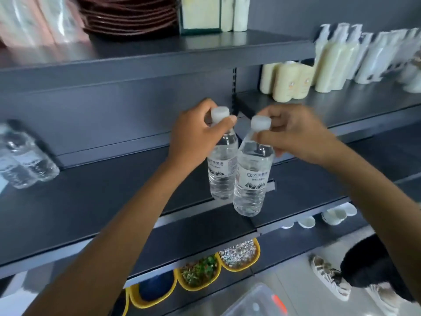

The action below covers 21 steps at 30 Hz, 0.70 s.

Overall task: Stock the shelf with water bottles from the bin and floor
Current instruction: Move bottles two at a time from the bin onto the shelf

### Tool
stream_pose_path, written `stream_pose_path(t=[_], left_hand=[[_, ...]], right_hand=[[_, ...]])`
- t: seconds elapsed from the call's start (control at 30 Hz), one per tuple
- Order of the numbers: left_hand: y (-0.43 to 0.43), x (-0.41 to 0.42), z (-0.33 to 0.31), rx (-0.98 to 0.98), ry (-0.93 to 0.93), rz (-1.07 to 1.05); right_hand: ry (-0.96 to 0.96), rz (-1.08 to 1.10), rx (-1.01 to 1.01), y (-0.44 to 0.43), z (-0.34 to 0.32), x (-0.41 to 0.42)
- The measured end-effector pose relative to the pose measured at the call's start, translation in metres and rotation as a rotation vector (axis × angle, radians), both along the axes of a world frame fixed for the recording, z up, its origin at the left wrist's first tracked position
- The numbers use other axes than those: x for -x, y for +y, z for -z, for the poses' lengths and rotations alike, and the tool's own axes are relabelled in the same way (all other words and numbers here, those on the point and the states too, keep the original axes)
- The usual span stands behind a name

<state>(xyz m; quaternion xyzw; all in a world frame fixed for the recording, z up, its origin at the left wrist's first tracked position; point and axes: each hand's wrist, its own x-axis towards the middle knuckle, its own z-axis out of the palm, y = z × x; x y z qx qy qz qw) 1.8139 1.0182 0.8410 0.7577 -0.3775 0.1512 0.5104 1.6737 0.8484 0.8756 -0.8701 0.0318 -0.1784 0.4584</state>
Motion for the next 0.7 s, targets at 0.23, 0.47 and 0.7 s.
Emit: stream_pose_path(t=[0.23,0.47,0.7], left_hand=[[0.075,-0.077,0.026,-0.098,-0.03,-0.316],[0.126,-0.129,0.058,-0.118,0.035,-0.504],[0.146,-0.143,0.094,-0.012,0.101,-0.57]], right_hand=[[0.013,-0.177,0.098,0.041,0.019,-0.115],[0.023,-0.292,0.084,0.078,0.053,-0.191],[-0.024,-0.316,0.027,0.106,0.094,-0.211]])
